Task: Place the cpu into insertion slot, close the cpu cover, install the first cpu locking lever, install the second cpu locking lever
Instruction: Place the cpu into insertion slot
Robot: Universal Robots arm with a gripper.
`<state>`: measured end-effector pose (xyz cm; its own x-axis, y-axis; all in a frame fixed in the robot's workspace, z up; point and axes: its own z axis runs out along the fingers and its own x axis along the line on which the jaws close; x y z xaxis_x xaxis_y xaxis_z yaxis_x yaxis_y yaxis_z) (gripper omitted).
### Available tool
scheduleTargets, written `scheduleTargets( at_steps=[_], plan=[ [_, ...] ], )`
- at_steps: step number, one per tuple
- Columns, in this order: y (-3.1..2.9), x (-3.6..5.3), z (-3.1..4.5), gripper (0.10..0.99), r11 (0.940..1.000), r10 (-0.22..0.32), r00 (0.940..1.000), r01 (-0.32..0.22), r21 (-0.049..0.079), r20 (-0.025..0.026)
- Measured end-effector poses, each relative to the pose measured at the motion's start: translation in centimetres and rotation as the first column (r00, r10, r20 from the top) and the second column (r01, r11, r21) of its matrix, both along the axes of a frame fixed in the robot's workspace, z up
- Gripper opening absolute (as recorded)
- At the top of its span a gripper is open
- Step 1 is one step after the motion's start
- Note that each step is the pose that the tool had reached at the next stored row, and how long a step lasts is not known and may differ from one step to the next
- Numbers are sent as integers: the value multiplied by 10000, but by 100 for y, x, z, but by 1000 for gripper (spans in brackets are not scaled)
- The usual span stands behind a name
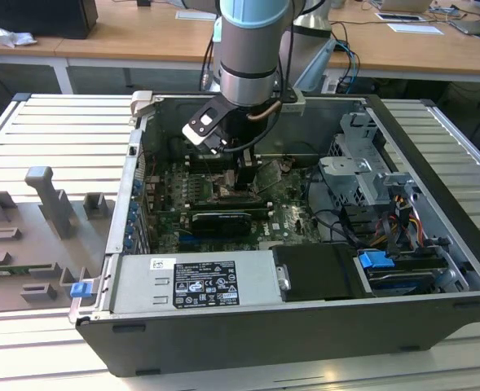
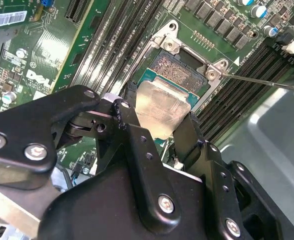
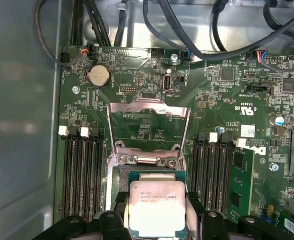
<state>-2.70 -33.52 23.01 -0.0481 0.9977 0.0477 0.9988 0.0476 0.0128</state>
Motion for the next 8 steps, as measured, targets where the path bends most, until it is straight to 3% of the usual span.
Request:
scheduleTargets(
  at_steps=[8],
  plan=[
    [36,0,-97,537,10000,1,10000,-1,35,-16]
  ],
)
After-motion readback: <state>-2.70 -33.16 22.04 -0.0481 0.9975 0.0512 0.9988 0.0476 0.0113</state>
